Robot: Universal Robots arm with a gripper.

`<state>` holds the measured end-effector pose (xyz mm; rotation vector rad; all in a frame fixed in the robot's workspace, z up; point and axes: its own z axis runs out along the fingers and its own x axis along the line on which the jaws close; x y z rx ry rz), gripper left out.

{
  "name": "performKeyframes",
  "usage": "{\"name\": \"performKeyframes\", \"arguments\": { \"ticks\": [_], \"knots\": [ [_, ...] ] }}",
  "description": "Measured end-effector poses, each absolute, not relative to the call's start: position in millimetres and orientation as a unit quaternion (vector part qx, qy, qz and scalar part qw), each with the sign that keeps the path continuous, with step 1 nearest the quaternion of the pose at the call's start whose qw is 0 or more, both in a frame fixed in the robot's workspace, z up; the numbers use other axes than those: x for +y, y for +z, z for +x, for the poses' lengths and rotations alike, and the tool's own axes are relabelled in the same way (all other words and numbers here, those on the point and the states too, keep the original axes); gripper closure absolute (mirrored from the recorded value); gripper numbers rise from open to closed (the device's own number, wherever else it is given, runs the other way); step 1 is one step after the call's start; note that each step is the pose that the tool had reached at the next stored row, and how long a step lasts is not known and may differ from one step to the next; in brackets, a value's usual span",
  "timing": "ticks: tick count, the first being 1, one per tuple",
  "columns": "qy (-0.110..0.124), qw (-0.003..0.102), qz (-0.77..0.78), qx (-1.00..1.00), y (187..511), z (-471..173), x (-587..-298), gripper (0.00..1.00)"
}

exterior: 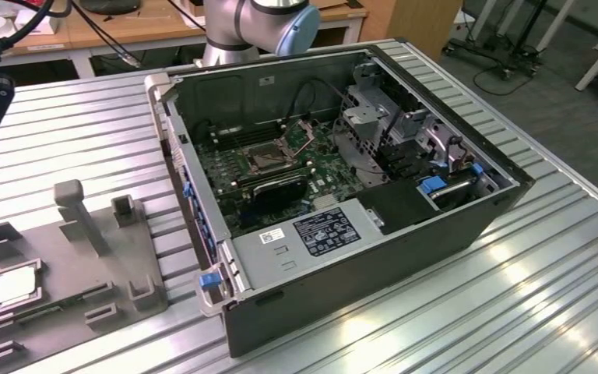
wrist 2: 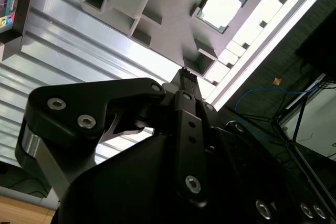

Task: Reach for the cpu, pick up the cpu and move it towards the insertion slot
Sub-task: 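Reach for the cpu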

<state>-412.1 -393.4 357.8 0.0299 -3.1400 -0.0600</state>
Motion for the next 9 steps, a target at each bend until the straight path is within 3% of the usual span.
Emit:
{"name": "performKeyframes", "arguments": {
  "ticks": [9],
  "knots": [
    [-0.019,0.000,0.010,-1.000,357.4,-415.1,-393.4,0.89]
  ]
}}
